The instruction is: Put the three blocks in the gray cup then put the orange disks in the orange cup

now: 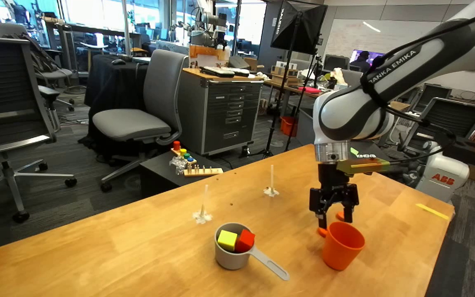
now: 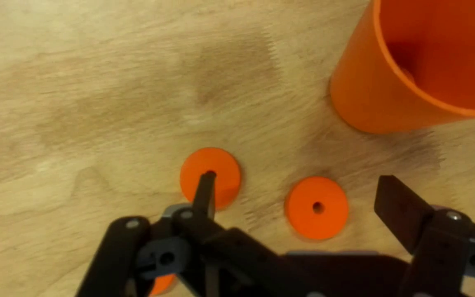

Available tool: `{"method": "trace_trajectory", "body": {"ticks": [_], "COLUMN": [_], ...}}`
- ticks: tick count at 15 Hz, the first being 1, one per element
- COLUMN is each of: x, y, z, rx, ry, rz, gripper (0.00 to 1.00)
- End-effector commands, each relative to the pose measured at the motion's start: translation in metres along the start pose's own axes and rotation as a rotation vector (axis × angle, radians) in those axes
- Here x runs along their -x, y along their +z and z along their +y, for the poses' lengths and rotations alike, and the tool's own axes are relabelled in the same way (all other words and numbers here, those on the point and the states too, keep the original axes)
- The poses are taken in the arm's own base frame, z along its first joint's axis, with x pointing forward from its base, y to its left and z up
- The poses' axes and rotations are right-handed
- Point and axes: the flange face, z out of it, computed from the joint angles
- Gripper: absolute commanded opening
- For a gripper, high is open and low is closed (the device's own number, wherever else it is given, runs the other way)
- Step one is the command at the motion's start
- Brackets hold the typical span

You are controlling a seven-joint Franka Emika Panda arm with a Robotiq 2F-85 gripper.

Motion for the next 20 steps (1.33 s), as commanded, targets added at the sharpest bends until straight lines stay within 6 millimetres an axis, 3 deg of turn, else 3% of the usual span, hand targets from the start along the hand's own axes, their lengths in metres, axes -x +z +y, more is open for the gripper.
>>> {"method": "trace_trajectory", "body": {"ticks": [1, 11, 18, 19, 20], "x": [0.003, -0.012, -0.017, -0.017, -0.017], "y": [-0.01, -0.004, 0.005, 0.004, 0.004], "z": [-0.004, -0.028, -0.033, -0.031, -0.03], "rx": [0.056, 0.063, 0.018, 0.006, 0.0], "ry": [-0.023, -0.11, -0.164, -0.163, -0.162], "rz": [0.028, 0.065, 0.048, 0.043, 0.043], "gripper": [1.0, 1.0, 1.0, 0.76, 0.74]}}
